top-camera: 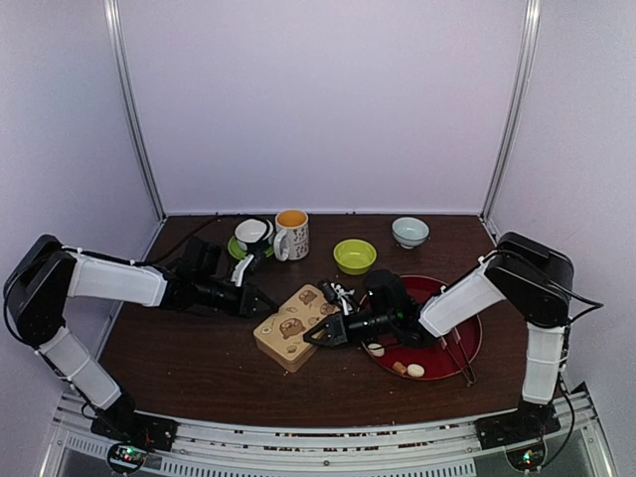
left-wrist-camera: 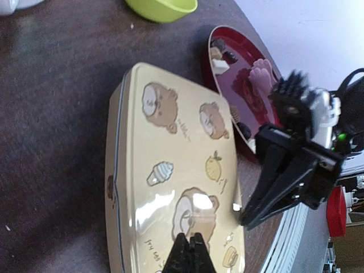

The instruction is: Pack the chocolate

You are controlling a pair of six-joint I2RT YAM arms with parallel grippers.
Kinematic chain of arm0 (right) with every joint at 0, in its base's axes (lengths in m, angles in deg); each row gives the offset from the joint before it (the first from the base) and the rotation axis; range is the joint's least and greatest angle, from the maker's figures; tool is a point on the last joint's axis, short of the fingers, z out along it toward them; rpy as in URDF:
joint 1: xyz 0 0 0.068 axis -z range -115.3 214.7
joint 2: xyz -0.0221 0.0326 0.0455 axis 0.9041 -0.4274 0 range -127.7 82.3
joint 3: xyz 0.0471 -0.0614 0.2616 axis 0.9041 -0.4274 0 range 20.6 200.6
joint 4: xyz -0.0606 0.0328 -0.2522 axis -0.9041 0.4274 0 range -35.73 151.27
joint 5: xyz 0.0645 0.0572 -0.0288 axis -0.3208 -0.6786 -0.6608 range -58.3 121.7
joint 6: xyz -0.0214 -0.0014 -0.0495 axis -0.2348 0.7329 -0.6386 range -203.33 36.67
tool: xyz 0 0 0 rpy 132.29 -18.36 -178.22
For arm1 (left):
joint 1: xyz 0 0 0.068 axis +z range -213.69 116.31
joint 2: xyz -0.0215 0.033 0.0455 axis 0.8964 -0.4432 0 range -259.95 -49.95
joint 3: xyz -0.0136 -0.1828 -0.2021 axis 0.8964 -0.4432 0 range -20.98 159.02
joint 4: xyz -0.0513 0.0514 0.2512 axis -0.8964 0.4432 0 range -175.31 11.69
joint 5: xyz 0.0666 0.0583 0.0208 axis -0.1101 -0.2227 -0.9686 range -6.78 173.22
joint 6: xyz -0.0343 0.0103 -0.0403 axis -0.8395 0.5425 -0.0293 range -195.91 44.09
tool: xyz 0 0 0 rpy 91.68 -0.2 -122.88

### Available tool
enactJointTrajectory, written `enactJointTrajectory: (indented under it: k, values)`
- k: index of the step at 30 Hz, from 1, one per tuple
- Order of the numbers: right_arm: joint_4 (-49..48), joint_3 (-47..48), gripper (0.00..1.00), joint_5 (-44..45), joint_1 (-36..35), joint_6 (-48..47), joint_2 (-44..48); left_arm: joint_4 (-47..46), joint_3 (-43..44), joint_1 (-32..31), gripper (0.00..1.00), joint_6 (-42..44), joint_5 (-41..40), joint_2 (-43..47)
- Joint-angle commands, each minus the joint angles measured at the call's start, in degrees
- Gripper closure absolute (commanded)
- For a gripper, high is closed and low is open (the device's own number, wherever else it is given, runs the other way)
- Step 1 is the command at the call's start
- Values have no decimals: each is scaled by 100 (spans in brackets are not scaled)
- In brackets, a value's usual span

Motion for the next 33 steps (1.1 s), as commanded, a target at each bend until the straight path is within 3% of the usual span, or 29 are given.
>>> enactJointTrajectory:
  k: [1, 10, 14, 24, 28, 33]
  values:
    - [618, 350, 100, -340, -266, -517, 337, -401, -275, 21, 100, -18, 57, -254]
    - [1603, 1042, 100, -240, -441, -820, -443, -125, -501, -14, 100, 120, 9, 279]
    - [1576, 1043, 100, -249, -422, -761, -589, -59, -553, -144, 100, 115, 10, 508]
    - [1829, 754, 100, 27, 388, -1064, 845, 41, -878, -444, 100, 257, -246, 1020]
    - [2318, 489, 100, 672, 740, -1631, 1595, 319, -1006, -445, 99, 383, -1218, 1843]
    - [1603, -325, 100, 990, 1395, -1575, 2426, 853, -866, -437, 91, 574, -2418, 2660]
